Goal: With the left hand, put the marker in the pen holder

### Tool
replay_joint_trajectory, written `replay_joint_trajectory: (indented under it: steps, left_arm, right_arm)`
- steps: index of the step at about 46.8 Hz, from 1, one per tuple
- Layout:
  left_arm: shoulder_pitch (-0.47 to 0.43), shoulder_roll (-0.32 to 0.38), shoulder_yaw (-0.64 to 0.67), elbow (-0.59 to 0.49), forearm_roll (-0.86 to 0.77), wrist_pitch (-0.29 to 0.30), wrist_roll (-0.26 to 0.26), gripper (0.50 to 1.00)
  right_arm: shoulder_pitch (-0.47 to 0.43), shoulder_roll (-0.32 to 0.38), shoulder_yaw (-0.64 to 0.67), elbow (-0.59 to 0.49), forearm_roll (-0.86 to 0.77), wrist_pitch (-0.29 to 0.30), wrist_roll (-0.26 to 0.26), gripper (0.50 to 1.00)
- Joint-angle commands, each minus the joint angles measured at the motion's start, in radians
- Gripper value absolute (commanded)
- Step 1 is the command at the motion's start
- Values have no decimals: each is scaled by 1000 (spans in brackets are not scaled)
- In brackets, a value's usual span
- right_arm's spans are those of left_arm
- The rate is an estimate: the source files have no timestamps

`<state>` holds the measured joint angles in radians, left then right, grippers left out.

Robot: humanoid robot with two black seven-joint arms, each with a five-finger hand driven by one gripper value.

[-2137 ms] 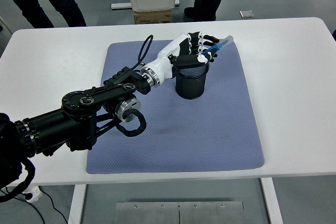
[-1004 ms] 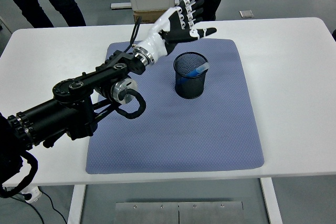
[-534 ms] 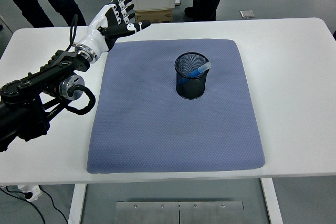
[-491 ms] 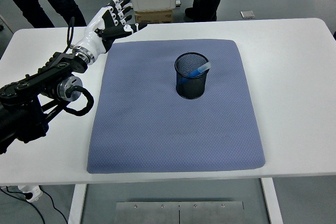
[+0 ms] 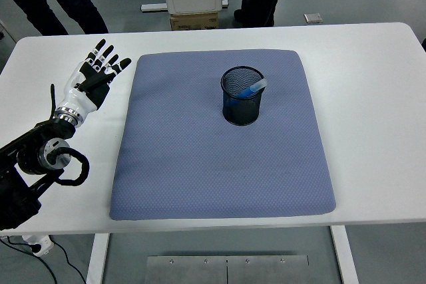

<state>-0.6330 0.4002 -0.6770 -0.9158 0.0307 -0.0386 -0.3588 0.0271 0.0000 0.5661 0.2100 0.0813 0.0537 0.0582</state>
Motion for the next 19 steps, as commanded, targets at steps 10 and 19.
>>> replay_joint_trajectory:
  steps: [10, 19]
  left_arm:
    - [7, 35, -3, 0, 0, -1, 0, 1000]
    - [9, 39, -3, 0, 1, -1, 0, 1000]
  right_arm:
    - [0, 0, 1, 5, -3, 0, 0, 1000]
    - [4, 0, 3, 0, -2, 0, -1, 1000]
